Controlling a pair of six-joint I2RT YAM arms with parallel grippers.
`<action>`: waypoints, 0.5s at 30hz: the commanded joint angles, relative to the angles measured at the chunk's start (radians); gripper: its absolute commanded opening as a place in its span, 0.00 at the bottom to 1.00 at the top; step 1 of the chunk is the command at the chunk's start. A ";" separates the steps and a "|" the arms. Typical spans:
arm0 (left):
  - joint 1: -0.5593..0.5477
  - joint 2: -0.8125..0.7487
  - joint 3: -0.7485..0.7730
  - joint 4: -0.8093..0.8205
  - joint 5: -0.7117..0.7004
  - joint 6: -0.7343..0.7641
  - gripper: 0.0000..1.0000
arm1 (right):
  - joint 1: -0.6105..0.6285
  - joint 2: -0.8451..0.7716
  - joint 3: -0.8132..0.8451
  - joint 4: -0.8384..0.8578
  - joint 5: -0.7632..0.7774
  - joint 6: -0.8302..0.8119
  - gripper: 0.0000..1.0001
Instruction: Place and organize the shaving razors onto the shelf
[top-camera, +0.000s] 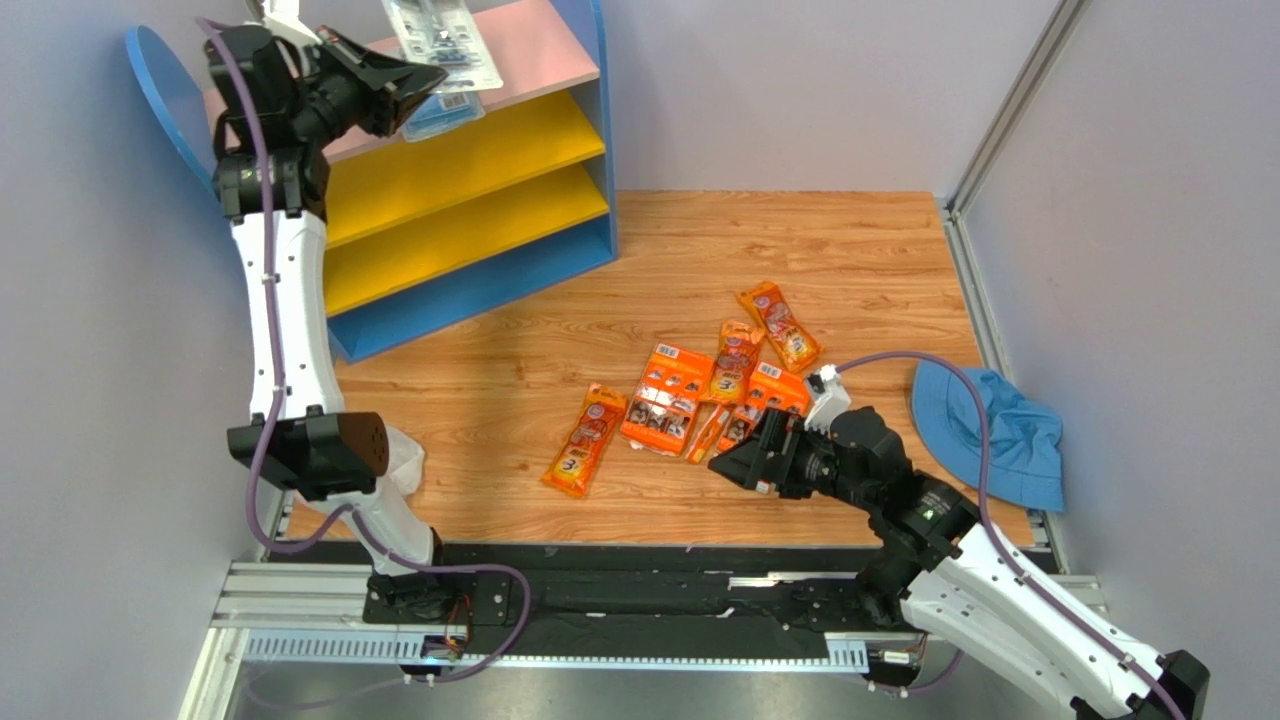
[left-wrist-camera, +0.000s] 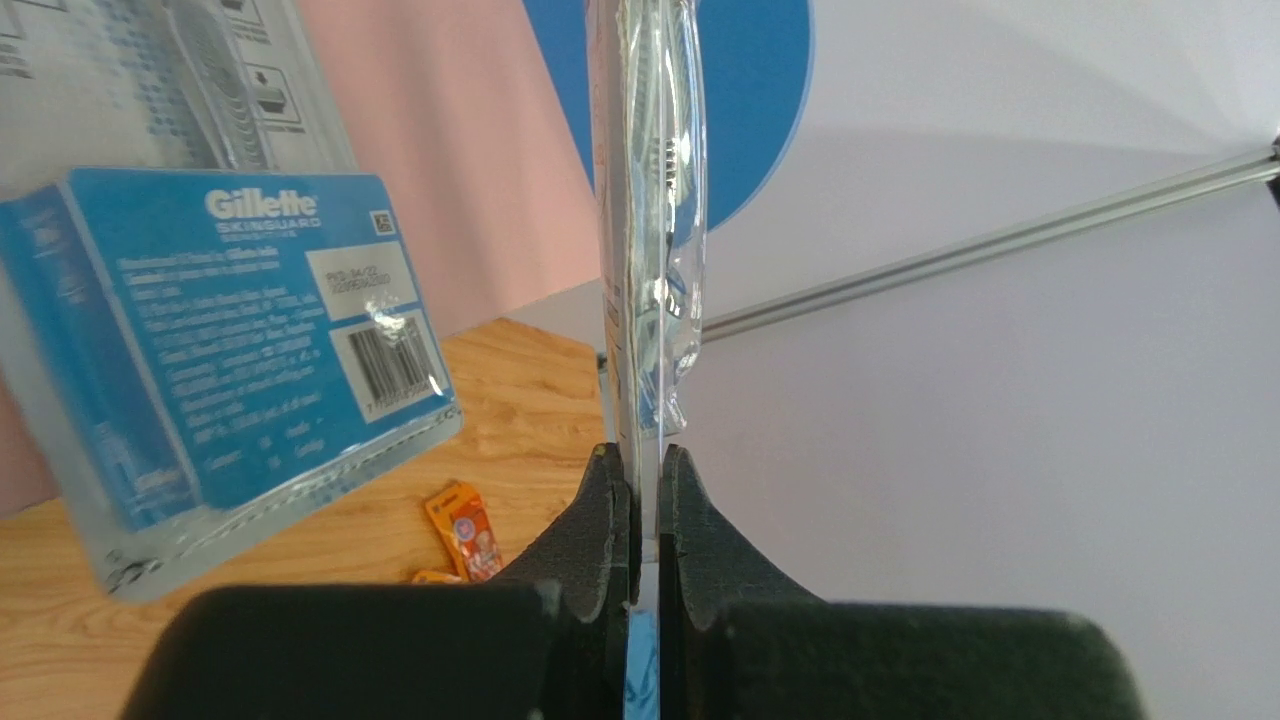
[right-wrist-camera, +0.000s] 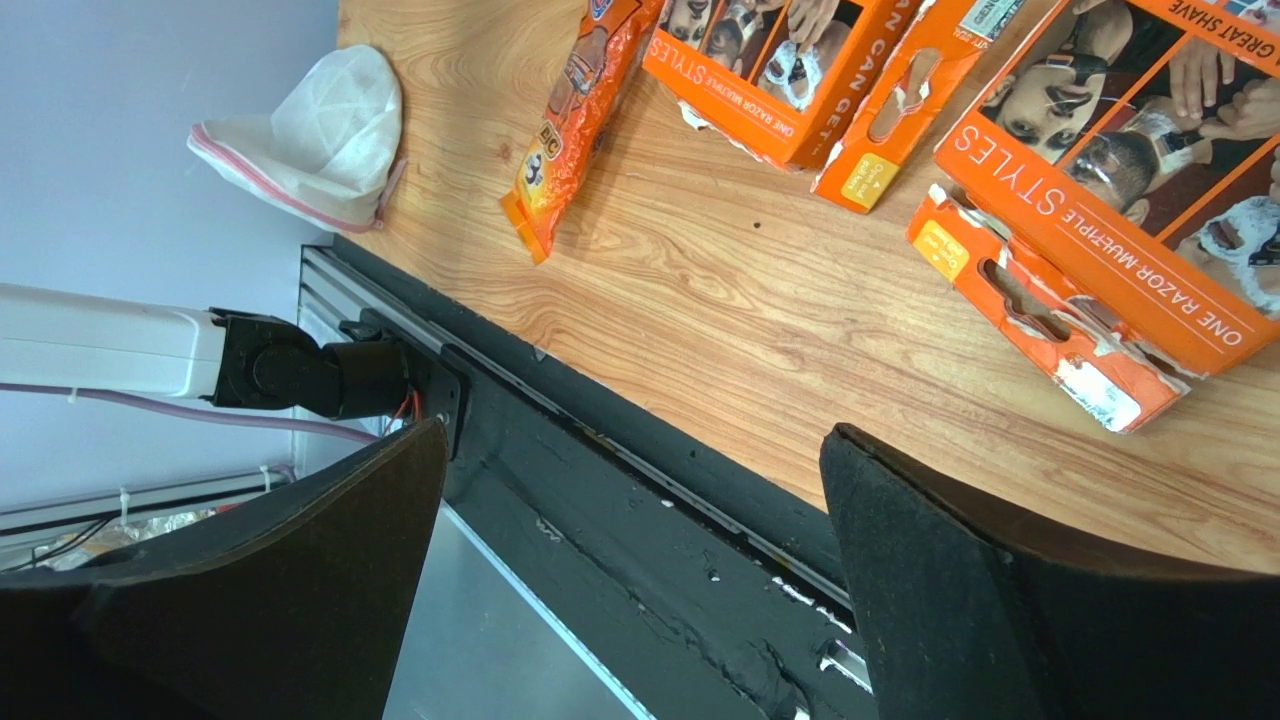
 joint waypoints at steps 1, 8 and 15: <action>-0.076 0.031 0.091 0.068 -0.051 -0.057 0.00 | -0.002 0.000 0.003 0.052 -0.013 -0.011 1.00; -0.145 0.093 0.161 0.126 -0.167 -0.088 0.00 | -0.002 -0.017 -0.008 0.043 -0.009 -0.006 1.00; -0.164 0.177 0.220 0.114 -0.215 -0.125 0.00 | -0.002 -0.038 -0.015 0.034 -0.006 -0.001 1.00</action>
